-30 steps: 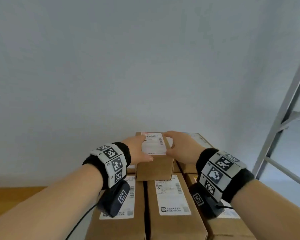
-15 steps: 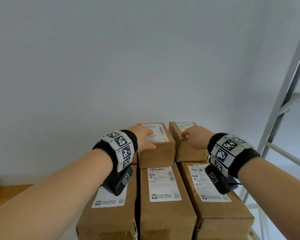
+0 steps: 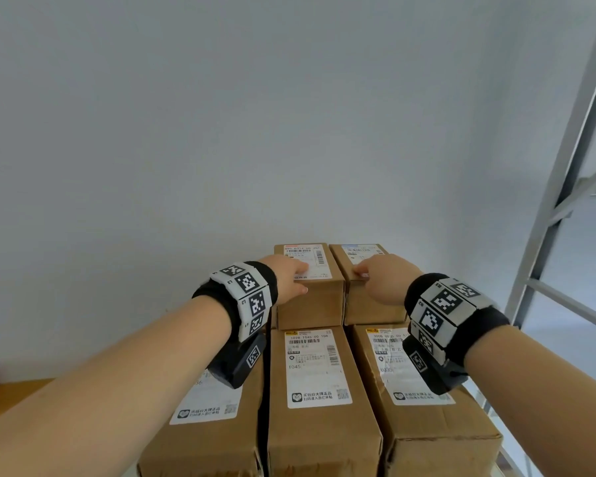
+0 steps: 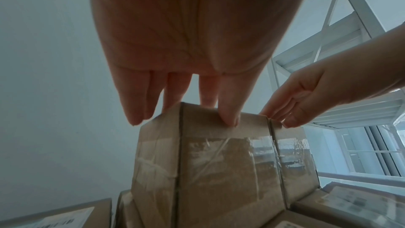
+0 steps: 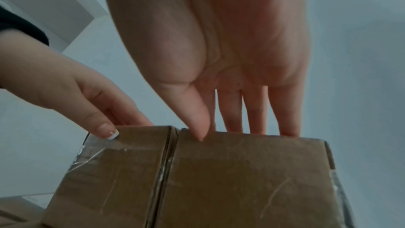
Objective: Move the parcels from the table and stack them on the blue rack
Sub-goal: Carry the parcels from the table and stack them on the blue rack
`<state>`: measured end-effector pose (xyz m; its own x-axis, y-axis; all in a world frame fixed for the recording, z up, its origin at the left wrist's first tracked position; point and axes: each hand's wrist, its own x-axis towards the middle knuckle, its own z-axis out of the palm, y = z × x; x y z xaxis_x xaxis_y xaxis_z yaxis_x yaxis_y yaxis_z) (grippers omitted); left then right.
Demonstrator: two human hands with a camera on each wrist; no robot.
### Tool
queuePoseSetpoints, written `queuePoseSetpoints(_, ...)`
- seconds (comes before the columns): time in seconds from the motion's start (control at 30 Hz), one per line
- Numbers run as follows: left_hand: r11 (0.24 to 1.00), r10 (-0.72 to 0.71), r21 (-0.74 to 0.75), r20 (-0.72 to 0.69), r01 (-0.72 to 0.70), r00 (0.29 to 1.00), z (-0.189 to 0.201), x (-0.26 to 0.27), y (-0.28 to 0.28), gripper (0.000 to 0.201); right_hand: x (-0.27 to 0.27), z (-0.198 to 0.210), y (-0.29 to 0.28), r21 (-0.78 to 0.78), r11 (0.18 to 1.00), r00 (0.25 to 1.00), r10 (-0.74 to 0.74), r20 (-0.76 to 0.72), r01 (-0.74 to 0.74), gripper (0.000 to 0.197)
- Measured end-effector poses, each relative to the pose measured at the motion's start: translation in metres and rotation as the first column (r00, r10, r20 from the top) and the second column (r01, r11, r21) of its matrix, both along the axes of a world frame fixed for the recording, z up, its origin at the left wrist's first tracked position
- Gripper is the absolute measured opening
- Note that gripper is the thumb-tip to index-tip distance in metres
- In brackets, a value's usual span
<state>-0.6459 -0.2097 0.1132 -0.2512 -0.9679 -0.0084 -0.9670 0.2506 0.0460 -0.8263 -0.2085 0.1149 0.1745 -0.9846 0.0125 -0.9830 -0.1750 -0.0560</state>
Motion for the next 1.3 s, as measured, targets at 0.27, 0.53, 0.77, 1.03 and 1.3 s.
queuePoseSetpoints(0.27,0.996,-0.071,-0.053,-0.024,0.070,0.997,-0.007,-0.013,-0.002,0.052,-0.003,-0.005,-0.003,-0.037,0.999,1.000,0.022,-0.006,-0.022,0.039)
queuePoseSetpoints(0.53,0.995,-0.084,-0.053,0.025,0.086,0.996,-0.005,-0.013,-0.009,0.047,0.001,-0.009,-0.004,-0.082,0.997,0.998,0.004,-0.059,-0.009,0.041)
queuePoseSetpoints(0.77,0.994,-0.083,-0.072,0.037,0.086,0.996,-0.009,-0.014,-0.011,0.048,0.005,-0.010,-0.004,-0.096,0.995,0.996,-0.027,-0.083,0.019,0.042)
queuePoseSetpoints(1.03,0.994,-0.082,-0.070,0.030,0.084,0.996,-0.012,-0.014,-0.013,0.050,0.006,-0.011,0.000,-0.110,0.994,0.995,-0.036,-0.096,0.026,0.041)
queuePoseSetpoints(1.3,0.998,-0.052,-0.034,0.105,0.056,0.993,-0.010,-0.015,-0.004,0.055,0.009,-0.016,0.002,-0.100,0.995,0.999,-0.021,0.028,0.024,0.020)
